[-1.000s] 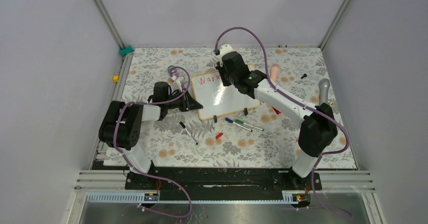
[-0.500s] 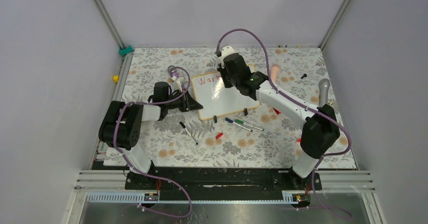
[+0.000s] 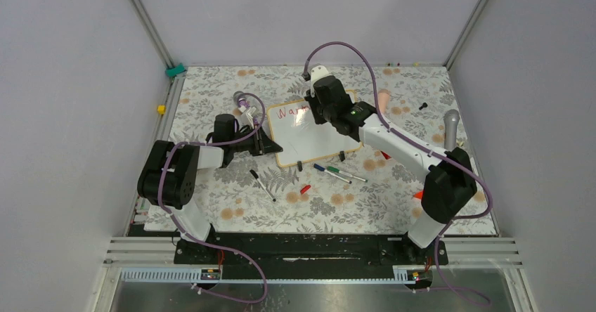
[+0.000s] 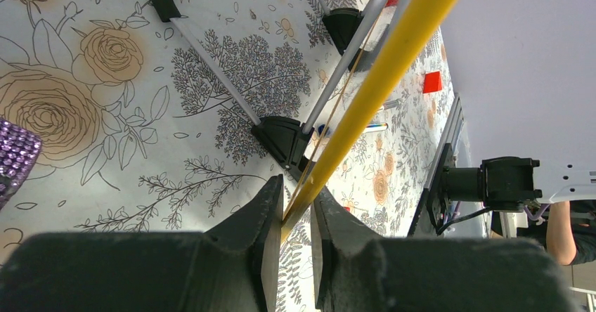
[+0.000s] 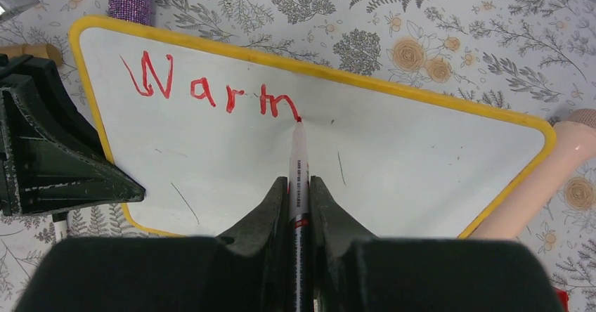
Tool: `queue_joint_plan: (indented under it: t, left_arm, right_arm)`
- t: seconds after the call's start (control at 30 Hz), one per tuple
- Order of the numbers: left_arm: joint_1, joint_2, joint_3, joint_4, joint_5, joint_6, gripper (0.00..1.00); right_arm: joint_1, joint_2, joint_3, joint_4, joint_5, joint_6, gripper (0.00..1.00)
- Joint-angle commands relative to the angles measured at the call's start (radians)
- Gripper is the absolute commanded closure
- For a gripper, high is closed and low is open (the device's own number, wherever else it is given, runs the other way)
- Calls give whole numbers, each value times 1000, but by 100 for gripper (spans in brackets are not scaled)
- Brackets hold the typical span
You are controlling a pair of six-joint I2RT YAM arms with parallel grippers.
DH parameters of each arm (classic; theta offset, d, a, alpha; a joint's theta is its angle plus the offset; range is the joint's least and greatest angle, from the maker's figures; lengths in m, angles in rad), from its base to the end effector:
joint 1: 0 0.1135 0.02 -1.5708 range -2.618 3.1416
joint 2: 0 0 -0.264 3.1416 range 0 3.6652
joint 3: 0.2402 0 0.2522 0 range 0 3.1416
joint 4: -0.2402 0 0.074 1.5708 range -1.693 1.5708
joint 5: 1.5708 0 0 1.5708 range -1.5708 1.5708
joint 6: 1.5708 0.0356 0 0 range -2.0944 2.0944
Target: Write a sentence on the whiteboard
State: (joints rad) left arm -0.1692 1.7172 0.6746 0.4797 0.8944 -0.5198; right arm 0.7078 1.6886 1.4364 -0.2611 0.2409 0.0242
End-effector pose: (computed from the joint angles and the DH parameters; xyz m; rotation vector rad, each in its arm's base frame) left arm 0.3060 -0.0804 0.1420 0.1819 2.1801 -1.3487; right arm 0.3078 0.2522 0.3193 -0.5556 1.9981 0.1987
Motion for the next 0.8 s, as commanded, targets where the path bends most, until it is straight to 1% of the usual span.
queue_joint_plan:
  t: [0.0,0.17,0.4,0.5,0.6,0.77]
  left_arm:
    - [6,-15,5,-19,-70,19,100]
    - [5,-18,3,-21,-72,18,100]
    - [4,-11,8,-23,-72,15,100]
    - [2,-10,9,-23,-74,15,100]
    - [0,-7,12,-29,-76,17,100]
    - [-2,-5,13,-29,-75,20,100]
  right_arm:
    - [-14,-119,-27,34,-20,13,100]
    - [-13,-241,-102,63,-17,12,100]
    - [-14,-381,-313,118,9,15,100]
    - [-13,-434,-357,90,-33,64,100]
    - [-14,-505,-398,67,-57,147,100]
    - [-13,-623,-474,53,-35,244,100]
